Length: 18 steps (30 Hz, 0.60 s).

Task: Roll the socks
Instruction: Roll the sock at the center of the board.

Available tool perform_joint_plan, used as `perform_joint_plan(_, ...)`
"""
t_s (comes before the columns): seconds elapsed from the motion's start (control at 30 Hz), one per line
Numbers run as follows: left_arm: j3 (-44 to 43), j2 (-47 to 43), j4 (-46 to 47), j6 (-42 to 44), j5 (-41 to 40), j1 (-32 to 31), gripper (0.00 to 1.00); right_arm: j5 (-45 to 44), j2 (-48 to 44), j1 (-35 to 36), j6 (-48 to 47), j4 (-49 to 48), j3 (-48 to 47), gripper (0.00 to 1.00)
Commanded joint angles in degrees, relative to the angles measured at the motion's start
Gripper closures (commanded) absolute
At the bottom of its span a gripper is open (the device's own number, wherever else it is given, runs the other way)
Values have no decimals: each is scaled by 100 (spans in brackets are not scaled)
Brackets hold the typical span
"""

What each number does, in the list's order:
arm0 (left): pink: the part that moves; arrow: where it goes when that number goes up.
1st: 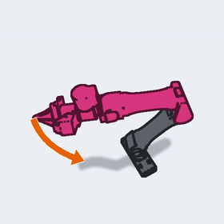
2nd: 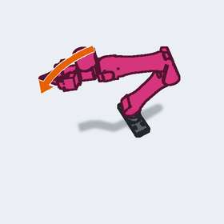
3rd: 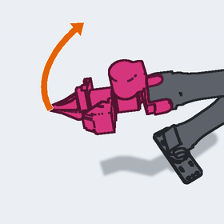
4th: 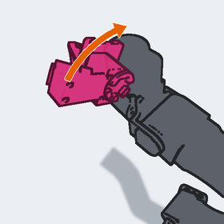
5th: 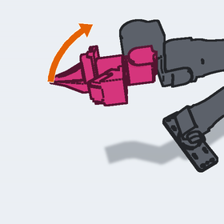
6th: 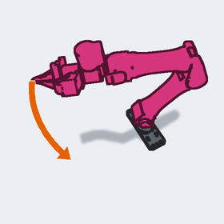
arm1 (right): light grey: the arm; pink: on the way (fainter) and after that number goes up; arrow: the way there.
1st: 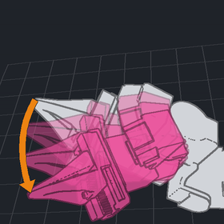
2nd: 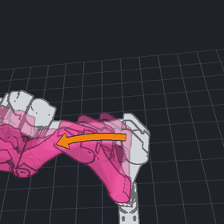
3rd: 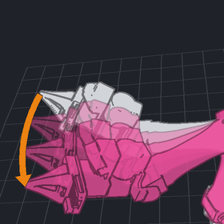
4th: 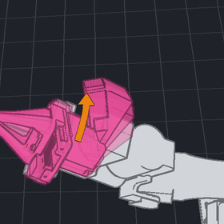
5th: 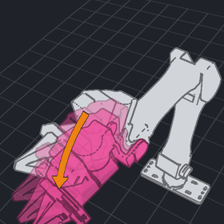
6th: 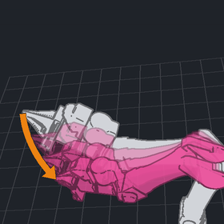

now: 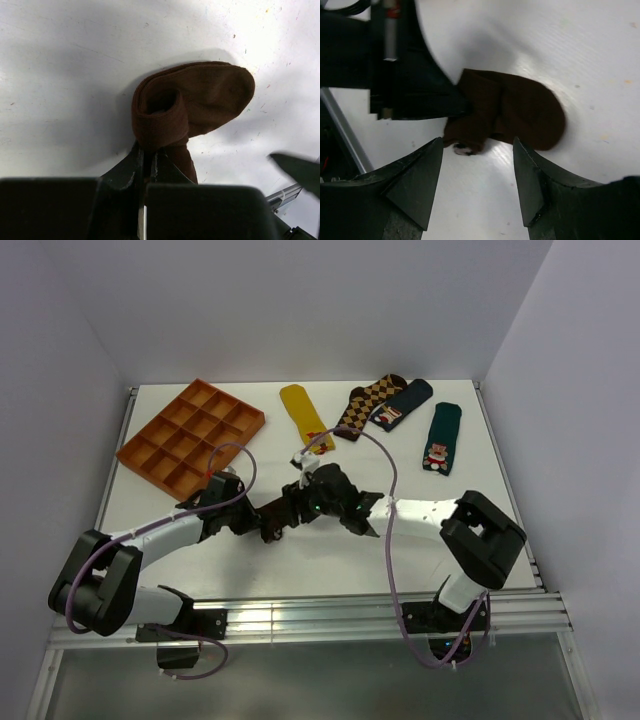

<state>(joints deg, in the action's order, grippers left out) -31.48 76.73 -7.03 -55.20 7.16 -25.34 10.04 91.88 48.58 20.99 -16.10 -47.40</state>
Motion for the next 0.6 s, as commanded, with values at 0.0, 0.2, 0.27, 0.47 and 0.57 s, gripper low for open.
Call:
perform_joint_plan(0.0, 99, 167, -273, 141, -294, 21, 100, -459, 145, 353, -421, -17, -225, 34)
perform_joint_plan(0.2, 134, 158, -220, 106, -259, 21, 100, -653, 638, 609, 9, -33, -499, 32)
perform_joint_plan(0.27, 160, 167, -194, 97, -241, 21, 100, -714, 717, 618, 132, -43, -542, 31)
perform_joint_plan(0.47, 195, 211, -106, 62, -189, 21, 100, -486, 1008, 688, 238, -104, -718, 30)
perform_joint_plan(0.57, 230, 202, -53, 27, -162, 21, 100, -424, 1113, 758, 256, -25, -824, 30)
